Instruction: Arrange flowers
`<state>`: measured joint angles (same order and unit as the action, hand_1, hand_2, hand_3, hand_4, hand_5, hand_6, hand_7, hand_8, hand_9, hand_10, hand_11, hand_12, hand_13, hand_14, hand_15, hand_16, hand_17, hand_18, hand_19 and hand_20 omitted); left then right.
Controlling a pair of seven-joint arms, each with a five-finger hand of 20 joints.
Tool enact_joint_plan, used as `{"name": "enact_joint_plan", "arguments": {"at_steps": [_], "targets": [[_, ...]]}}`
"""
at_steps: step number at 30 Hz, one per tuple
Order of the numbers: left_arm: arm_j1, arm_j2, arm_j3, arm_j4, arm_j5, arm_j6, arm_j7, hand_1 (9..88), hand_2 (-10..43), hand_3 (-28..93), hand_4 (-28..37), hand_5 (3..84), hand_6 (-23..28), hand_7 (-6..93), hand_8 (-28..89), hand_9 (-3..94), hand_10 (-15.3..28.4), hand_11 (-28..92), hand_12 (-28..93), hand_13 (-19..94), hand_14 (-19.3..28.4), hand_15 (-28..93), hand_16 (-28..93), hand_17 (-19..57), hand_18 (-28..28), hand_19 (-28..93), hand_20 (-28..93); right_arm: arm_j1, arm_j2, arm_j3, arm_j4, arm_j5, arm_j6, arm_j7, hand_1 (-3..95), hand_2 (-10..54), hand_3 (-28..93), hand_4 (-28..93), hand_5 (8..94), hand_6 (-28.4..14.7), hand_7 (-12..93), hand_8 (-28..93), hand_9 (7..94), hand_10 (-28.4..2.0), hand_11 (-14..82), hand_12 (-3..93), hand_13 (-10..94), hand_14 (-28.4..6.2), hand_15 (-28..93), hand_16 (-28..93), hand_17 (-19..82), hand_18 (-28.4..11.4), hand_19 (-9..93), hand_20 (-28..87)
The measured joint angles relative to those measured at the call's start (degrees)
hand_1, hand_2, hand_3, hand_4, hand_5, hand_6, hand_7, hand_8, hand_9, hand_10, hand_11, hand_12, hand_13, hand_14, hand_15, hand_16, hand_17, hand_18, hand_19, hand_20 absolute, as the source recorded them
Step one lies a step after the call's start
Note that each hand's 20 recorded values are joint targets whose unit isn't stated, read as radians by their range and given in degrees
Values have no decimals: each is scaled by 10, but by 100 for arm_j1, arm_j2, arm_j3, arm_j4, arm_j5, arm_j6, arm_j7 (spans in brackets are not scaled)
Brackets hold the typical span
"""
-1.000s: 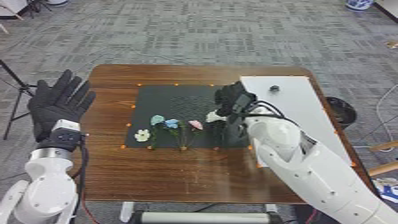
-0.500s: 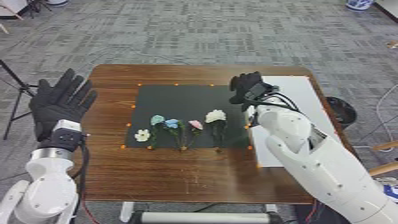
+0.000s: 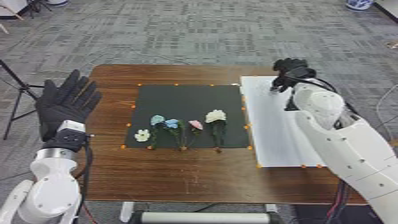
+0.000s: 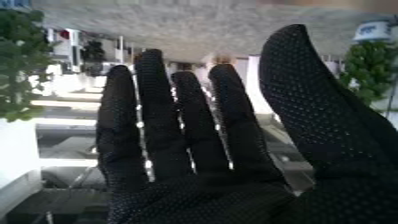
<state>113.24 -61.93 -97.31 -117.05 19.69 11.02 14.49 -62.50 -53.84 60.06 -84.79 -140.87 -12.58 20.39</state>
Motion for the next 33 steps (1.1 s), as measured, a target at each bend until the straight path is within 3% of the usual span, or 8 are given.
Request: {"name": "enact_joint_plan", "arguments": {"at_steps": [5, 13, 23, 26, 28, 29, 33], "targets": [[-55, 0, 50, 12, 29, -4, -56, 234, 159, 710, -283, 413, 93, 96, -82, 315, 154, 187, 82, 226, 158, 222, -37, -87, 151, 367, 85, 231, -98, -74, 381, -136, -870, -13, 446, -95, 813, -282, 425, -22, 143, -120, 421, -101, 83, 130, 407, -118, 340, 165, 221, -195, 674, 307], [-157, 0, 173, 49, 63, -22, -57, 234, 156, 708, -283, 414, 93, 96, -82, 315, 154, 186, 82, 226, 158, 221, -37, -87, 151, 367, 85, 396, -331, -150, 799, -266, -887, -167, 461, -95, 789, -283, 421, -8, 164, -127, 422, -84, 109, 118, 416, -105, 356, 172, 219, -190, 684, 306], [-222, 19, 210, 95, 73, -54, -61, 234, 155, 707, -283, 414, 93, 97, -82, 315, 154, 186, 82, 225, 158, 221, -37, -88, 151, 368, 85, 386, -458, -171, 925, -351, -893, -355, 498, -95, 769, -283, 544, 11, 203, -147, 550, -84, 153, 137, 507, -80, 411, 192, 245, -182, 705, 320], [-225, 22, 214, 96, 76, -66, -66, 234, 155, 706, -283, 414, 94, 96, -83, 315, 154, 187, 83, 226, 158, 220, -37, -88, 151, 368, 85, 363, -451, -207, 925, -354, -848, -282, 527, -95, 729, -283, 585, 18, 247, -164, 601, -84, 216, 174, 533, -65, 441, 288, 253, -181, 708, 339], [-229, 24, 221, 98, 77, -71, -68, 234, 156, 706, -283, 414, 94, 96, -82, 316, 154, 187, 83, 226, 158, 220, -37, -88, 151, 369, 85, 342, -438, -237, 925, -354, -781, -225, 552, -95, 696, -283, 606, 19, 282, -112, 658, -73, 181, 265, 554, -52, 431, 347, 260, -182, 708, 352], [-231, 24, 223, 99, 77, -74, -69, 234, 155, 706, -283, 415, 94, 96, -82, 316, 154, 187, 83, 226, 158, 220, -37, -88, 151, 369, 85, 331, -429, -254, 925, -354, -728, -192, 583, -95, 659, -283, 622, 19, 340, -74, 721, -63, 130, 366, 580, -41, 421, 394, 268, -183, 711, 364], [-233, 24, 223, 99, 77, -80, -67, 234, 156, 707, -283, 415, 94, 96, -82, 317, 155, 187, 82, 227, 158, 222, -36, -88, 151, 370, 85, 268, -373, -324, 916, -356, -405, -86, 608, -95, 672, -283, 648, 25, 438, -42, 767, -57, 158, 445, 619, -39, 435, 436, 281, -186, 719, 380]]}}
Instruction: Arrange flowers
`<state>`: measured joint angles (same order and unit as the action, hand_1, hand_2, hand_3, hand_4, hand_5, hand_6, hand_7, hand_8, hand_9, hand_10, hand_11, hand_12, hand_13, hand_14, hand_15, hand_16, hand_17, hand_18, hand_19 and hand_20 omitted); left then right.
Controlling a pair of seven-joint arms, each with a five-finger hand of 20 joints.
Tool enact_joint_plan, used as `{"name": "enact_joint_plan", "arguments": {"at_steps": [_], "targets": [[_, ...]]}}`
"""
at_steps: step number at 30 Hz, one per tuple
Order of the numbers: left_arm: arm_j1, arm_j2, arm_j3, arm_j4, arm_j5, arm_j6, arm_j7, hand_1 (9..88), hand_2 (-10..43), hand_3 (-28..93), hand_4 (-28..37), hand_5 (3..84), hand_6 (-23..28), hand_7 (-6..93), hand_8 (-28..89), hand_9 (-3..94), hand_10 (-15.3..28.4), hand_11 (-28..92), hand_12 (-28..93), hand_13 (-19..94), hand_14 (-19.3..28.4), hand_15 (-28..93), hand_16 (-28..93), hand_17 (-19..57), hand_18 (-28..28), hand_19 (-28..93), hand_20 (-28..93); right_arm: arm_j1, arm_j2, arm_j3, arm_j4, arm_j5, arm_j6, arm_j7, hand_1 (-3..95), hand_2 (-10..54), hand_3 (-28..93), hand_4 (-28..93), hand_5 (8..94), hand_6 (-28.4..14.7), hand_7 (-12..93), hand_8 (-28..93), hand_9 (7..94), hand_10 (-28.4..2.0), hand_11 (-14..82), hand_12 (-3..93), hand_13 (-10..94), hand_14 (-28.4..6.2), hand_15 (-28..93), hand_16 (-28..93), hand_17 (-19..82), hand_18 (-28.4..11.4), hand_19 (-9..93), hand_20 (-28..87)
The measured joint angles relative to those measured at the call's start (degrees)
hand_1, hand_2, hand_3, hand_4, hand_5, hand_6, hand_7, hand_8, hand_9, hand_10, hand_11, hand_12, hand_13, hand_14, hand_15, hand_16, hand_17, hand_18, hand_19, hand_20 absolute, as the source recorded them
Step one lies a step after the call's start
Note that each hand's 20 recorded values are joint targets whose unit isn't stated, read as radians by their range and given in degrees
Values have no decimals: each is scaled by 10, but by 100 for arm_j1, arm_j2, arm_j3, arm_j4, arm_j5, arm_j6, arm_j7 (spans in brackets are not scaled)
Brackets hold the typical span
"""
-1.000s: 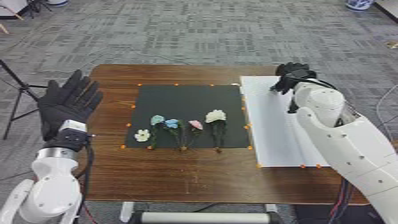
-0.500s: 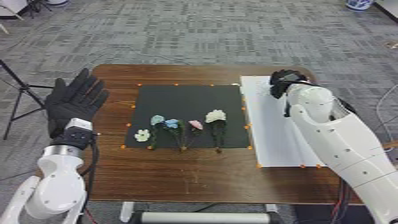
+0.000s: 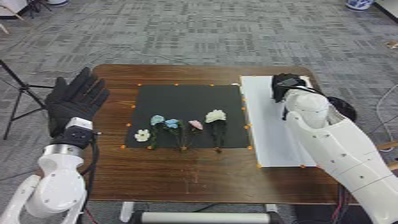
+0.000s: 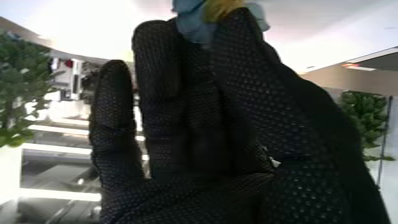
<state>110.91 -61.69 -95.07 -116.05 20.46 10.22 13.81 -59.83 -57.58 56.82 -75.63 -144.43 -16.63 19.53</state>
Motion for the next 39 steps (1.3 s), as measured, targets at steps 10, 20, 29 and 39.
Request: {"name": "enact_joint_plan", "arguments": {"at_steps": [10, 20, 29, 39], "targets": [[1, 14, -13, -1, -3, 0, 18, 234, 155, 706, -283, 415, 93, 98, -82, 317, 155, 186, 82, 227, 157, 222, -38, -88, 151, 371, 84, -289, 303, -19, -374, 36, 284, 64, 622, -95, 699, -283, 676, 26, 477, -7, 791, -57, 198, 509, 653, -40, 452, 471, 296, -195, 725, 401], [15, 12, -56, -6, 48, 3, 19, 234, 155, 707, -283, 416, 92, 97, -83, 317, 154, 187, 82, 227, 158, 225, -39, -88, 151, 373, 83, -1328, 972, 432, -2208, 545, 1151, -2, 622, -95, 709, -283, 688, 21, 466, 5, 801, -61, 193, 509, 653, -46, 454, 476, 296, -198, 725, 408], [36, 11, -98, -9, 83, 1, 16, 235, 155, 704, -283, 415, 91, 98, -83, 317, 152, 186, 82, 227, 158, 224, -39, -88, 151, 372, 82, -1834, 893, 341, -3011, 697, 1158, -311, 624, -95, 708, -283, 694, 20, 457, 12, 801, -61, 191, 513, 653, -47, 454, 475, 295, -199, 723, 412], [-12, -20, -88, -1, 194, -19, -68, 234, 155, 705, -283, 415, 91, 97, -83, 315, 150, 184, 82, 227, 157, 223, -38, -88, 151, 371, 82, -1976, 687, -98, -3040, 693, 1033, -500, 625, -95, 706, -283, 695, 20, 454, 12, 798, -61, 190, 513, 650, -48, 456, 475, 294, -200, 723, 414]]}}
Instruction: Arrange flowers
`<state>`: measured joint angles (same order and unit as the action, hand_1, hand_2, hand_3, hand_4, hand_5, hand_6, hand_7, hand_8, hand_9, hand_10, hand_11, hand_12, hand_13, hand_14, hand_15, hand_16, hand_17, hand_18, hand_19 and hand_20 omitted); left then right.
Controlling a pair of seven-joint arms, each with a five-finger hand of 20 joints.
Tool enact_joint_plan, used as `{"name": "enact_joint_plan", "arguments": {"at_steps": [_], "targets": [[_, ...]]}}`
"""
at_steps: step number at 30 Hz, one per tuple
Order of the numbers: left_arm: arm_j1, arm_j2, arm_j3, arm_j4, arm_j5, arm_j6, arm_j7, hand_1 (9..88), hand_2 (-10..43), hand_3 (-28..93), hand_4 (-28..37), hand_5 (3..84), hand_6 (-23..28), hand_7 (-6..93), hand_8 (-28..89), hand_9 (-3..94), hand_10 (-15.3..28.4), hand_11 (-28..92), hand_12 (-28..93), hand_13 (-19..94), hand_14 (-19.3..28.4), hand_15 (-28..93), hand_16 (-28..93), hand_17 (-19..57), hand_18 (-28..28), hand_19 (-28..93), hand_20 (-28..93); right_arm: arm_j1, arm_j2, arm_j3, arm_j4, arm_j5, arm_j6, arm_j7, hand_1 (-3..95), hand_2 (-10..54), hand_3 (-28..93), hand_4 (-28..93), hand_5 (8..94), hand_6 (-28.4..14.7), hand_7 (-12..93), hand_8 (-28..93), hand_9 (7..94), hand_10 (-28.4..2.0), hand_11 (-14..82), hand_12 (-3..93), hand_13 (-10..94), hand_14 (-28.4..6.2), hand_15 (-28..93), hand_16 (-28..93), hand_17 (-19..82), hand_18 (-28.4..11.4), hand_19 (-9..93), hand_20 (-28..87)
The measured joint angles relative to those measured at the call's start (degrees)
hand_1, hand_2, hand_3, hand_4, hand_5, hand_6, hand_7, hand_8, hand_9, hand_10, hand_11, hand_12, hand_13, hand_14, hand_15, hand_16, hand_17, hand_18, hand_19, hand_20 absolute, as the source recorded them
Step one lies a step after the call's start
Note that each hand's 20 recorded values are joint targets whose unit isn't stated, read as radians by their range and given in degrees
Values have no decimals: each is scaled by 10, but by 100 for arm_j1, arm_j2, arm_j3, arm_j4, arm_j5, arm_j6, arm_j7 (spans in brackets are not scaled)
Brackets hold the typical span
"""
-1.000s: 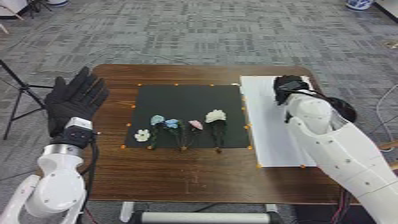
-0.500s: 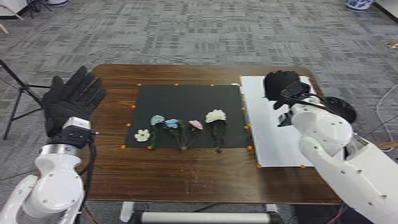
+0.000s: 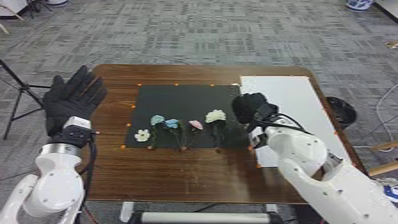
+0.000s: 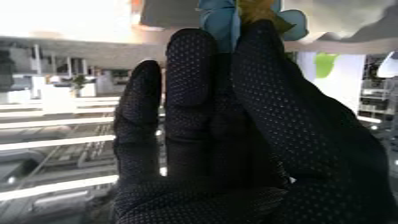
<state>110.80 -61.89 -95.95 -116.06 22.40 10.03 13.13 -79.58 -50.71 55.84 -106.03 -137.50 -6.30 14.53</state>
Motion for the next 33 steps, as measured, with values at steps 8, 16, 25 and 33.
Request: {"name": "enact_joint_plan", "arguments": {"at_steps": [8, 16, 25, 33], "targets": [[-25, -2, -1, 11, 84, 0, -69, 253, 183, 694, -283, 412, 89, 95, -82, 315, 149, 183, 83, 228, 156, 220, -37, -87, 151, 370, 82, -153, -46, -33, -33, 0, -19, -1, 599, -95, 712, -283, 692, 19, 443, 2, 794, -64, 184, 504, 645, -51, 457, 469, 291, -203, 724, 413], [-44, 3, -1, 23, 81, 2, -126, 245, 175, 699, -283, 411, 87, 96, -83, 312, 147, 177, 81, 229, 154, 218, -38, -87, 151, 370, 83, -279, -57, -18, -86, 49, -5, 51, 553, -95, 719, -283, 679, 8, 353, -28, 781, -70, 166, 477, 631, -61, 464, 451, 281, -205, 721, 408], [-39, 7, -8, 31, 85, 1, -132, 252, 169, 695, -283, 411, 75, 98, -85, 312, 144, 181, 84, 228, 153, 214, -36, -86, 150, 368, 82, -393, -51, 43, -156, 80, 7, 91, 525, -95, 701, -283, 674, 9, 272, -34, 776, -74, 143, 451, 618, -81, 489, 397, 273, -207, 716, 403], [-43, 7, -3, 43, 84, -1, -132, 250, 163, 697, -283, 405, 75, 94, -84, 309, 143, 181, 84, 227, 154, 212, -34, -85, 150, 365, 83, -347, -82, 45, -154, 76, 56, 137, 464, -95, 748, -283, 664, 10, 233, -140, 735, -87, 219, 363, 606, -97, 529, 309, 265, -210, 713, 402]]}}
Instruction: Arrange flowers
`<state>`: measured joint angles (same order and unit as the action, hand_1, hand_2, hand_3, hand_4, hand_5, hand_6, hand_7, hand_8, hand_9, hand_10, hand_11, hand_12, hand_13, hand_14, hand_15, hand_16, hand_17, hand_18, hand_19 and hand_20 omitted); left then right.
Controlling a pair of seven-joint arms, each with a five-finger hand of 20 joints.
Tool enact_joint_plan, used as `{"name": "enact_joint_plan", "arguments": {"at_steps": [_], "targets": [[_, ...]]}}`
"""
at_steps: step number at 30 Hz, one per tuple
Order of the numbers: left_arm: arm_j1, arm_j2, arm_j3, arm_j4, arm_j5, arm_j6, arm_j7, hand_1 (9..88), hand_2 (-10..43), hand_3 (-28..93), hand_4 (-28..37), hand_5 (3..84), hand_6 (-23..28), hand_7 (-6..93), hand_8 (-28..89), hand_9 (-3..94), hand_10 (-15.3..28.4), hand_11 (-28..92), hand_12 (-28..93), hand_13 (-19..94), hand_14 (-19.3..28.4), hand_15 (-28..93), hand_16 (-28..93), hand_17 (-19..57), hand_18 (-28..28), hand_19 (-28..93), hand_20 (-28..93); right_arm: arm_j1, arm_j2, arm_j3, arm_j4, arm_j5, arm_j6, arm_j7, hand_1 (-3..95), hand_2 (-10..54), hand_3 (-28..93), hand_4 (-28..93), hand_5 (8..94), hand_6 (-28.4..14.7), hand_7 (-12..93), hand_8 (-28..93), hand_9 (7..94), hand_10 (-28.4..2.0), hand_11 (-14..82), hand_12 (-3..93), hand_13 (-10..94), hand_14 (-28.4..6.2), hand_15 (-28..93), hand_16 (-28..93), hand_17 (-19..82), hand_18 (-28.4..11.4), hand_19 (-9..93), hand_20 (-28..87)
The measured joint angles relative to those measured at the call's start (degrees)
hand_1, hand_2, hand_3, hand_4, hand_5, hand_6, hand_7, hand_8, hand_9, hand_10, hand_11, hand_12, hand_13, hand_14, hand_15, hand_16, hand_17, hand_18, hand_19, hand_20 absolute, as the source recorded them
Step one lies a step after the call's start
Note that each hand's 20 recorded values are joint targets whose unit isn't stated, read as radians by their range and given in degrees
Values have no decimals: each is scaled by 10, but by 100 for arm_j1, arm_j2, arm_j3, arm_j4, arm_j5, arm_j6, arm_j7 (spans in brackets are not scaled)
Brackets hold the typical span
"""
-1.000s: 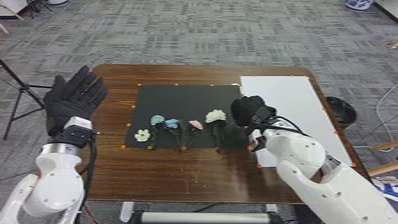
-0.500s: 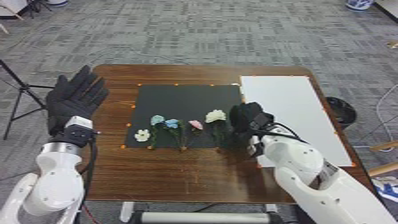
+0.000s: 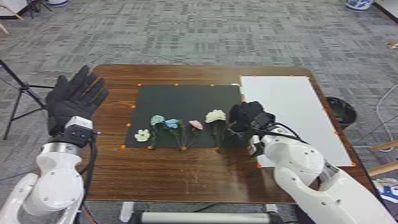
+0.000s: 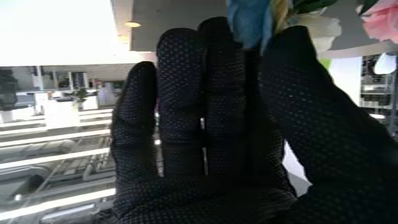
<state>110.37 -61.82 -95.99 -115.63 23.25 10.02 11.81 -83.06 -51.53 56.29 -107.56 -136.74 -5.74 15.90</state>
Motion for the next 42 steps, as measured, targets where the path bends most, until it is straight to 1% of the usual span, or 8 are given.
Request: {"name": "enact_joint_plan", "arguments": {"at_steps": [10, 15, 18, 24, 29, 32, 37, 42], "targets": [[-3, 2, 0, 8, 0, 3, 1, 249, 160, 695, -283, 396, 72, 96, -86, 306, 144, 180, 84, 227, 155, 212, -33, -86, 150, 365, 84, 48, -41, 76, -12, 10, -97, 16, 405, -95, 794, -283, 654, 6, 218, -137, 709, -103, 287, 284, 597, -102, 536, 290, 260, -213, 710, 404], [-5, 2, 0, 16, -3, 0, -2, 247, 160, 693, -283, 396, 75, 92, -84, 305, 144, 178, 83, 226, 152, 206, -35, -85, 150, 362, 84, 42, -61, 127, -50, 28, -57, 106, 331, -95, 787, -278, 644, -6, 200, -130, 699, -118, 281, 242, 589, -111, 523, 280, 262, -212, 706, 396], [-5, 2, -6, 17, -3, -5, -4, 247, 162, 685, -283, 395, 75, 84, -84, 305, 140, 164, 75, 227, 148, 187, -38, -84, 150, 359, 82, 7, -123, 268, -57, 98, 81, 173, 265, -21, 777, -245, 580, -29, 178, -118, 599, -150, 185, 195, 522, -128, 439, 224, 249, -190, 631, 318], [24, -3, -85, 17, -7, -29, 7, 241, 167, 678, -283, 395, 76, 77, -83, 303, 139, 157, 70, 223, 142, 174, -37, -83, 149, 356, 79, -83, -444, 981, 13, 698, 474, -76, 198, 60, 763, -252, 477, -51, 151, -105, 475, -173, 116, 169, 401, -153, 338, 170, 210, -169, 521, 185], [85, -20, -179, 15, -7, -44, 8, 239, 169, 670, -283, 386, 73, 67, -85, 296, 138, 147, 64, 218, 137, 163, -39, -84, 147, 351, 76, -84, -687, 1526, 26, 1289, 548, -258, 163, 94, 742, -259, 398, -59, 111, -89, 404, -173, 81, 162, 330, -159, 271, 160, 175, -164, 459, 136], [116, -34, -223, 15, -7, -47, 8, 238, 170, 665, -283, 329, 50, 56, -85, 277, 130, 130, 56, 203, 126, 139, -44, -83, 145, 347, 73, -94, -834, 1894, 25, 1938, 458, -425, 145, 112, 727, -262, 346, -56, 80, -79, 363, -170, 55, 152, 288, -159, 214, 159, 151, -163, 419, 124], [127, -37, -235, 34, -4, -38, 17, 231, 170, 668, -283, 326, 51, 52, -87, 268, 127, 125, 53, 184, 114, 116, -43, -80, 138, 338, 69, -166, -1164, 2591, 25, 3484, 69, -654, 137, 116, 724, -258, 339, -54, 66, -73, 354, -165, 42, 144, 277, -154, 172, 181, 140, -164, 384, 132], [146, -63, -327, 48, 64, -49, 14, 231, 166, 674, -283, 355, 63, 50, -84, 271, 128, 129, 54, 184, 114, 113, -39, -80, 137, 335, 69, -226, -1387, 2813, 24, 4807, 303, -700, 135, 116, 726, -253, 334, -51, 58, -74, 342, -157, 32, 140, 267, -150, 149, 187, 130, -166, 369, 136]]}}
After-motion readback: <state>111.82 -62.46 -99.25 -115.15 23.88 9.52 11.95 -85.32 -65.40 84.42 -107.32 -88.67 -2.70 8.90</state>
